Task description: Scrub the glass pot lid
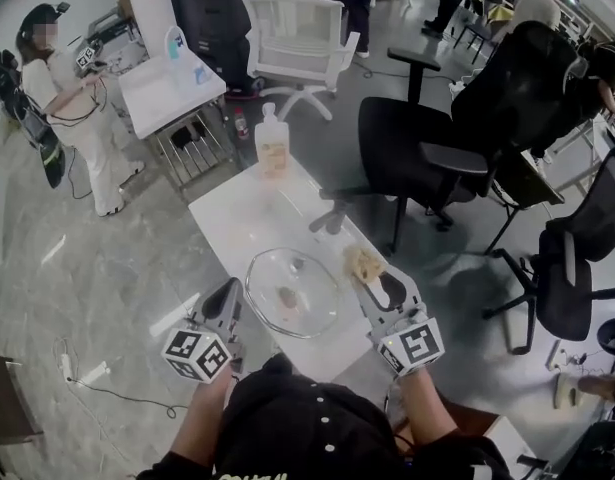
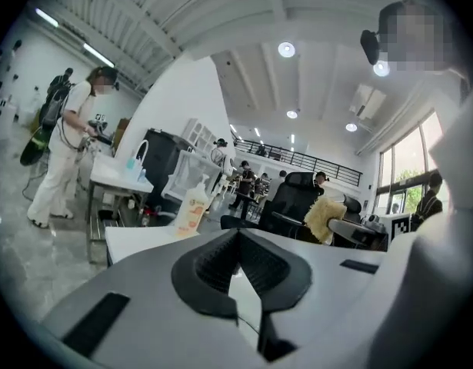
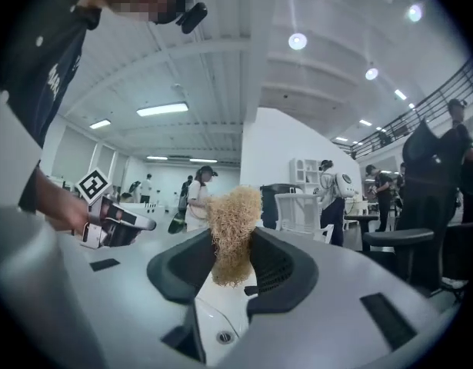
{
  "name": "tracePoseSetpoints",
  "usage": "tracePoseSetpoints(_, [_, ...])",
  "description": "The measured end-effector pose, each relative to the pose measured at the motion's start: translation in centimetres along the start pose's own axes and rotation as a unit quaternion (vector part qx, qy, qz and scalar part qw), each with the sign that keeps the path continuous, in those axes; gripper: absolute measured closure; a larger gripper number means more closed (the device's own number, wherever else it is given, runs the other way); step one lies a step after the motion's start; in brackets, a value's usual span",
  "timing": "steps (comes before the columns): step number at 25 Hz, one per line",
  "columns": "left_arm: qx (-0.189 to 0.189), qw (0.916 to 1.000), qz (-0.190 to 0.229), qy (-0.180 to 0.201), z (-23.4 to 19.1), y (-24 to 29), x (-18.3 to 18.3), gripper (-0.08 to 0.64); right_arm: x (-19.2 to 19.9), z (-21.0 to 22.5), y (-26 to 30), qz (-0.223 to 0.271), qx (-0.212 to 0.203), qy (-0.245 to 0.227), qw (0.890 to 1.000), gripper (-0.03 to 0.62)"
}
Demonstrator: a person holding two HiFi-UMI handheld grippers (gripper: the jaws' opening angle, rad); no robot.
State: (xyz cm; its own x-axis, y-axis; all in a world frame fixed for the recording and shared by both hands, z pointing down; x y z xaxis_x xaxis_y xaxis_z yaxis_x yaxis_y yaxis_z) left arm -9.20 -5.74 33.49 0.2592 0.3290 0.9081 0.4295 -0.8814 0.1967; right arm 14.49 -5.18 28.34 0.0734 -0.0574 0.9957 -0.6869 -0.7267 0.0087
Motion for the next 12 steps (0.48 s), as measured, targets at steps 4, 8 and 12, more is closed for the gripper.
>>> tracePoseSetpoints(4, [-0.014, 0.9973, 0.037, 0.062, 2.1, -1.7, -2.4, 0.534, -2.2, 1.2, -3.4, 0.038, 0.053, 0.017, 0.998, 0.443])
tracePoseSetpoints(8, [-0.017, 0.9922, 0.068, 0.103, 3.8, -2.9, -4.1, 0.534, -3.6, 1.6, -6.4, 0.067, 0.1, 0.025, 0.992, 0.443])
tracePoseSetpoints(12, [-0.011, 0.988, 0.081, 0.131, 5.4, -3.5, -4.5, 0.534, -4.6, 1.3, -8.2, 0.073, 0.124, 0.0, 0.99, 0.443])
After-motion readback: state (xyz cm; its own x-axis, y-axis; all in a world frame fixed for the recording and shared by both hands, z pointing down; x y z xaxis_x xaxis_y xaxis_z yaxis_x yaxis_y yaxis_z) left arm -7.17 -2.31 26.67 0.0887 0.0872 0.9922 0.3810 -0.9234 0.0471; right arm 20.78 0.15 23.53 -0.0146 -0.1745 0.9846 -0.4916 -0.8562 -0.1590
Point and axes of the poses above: the fingertips, and each gripper's own axes: y forward along the fingers, z to its right, x out of its underside, the point moved 1 cm from there along -y, backward along the fingers, and after that the axes turned 7 degrees about -x, right-handed, at the moved point
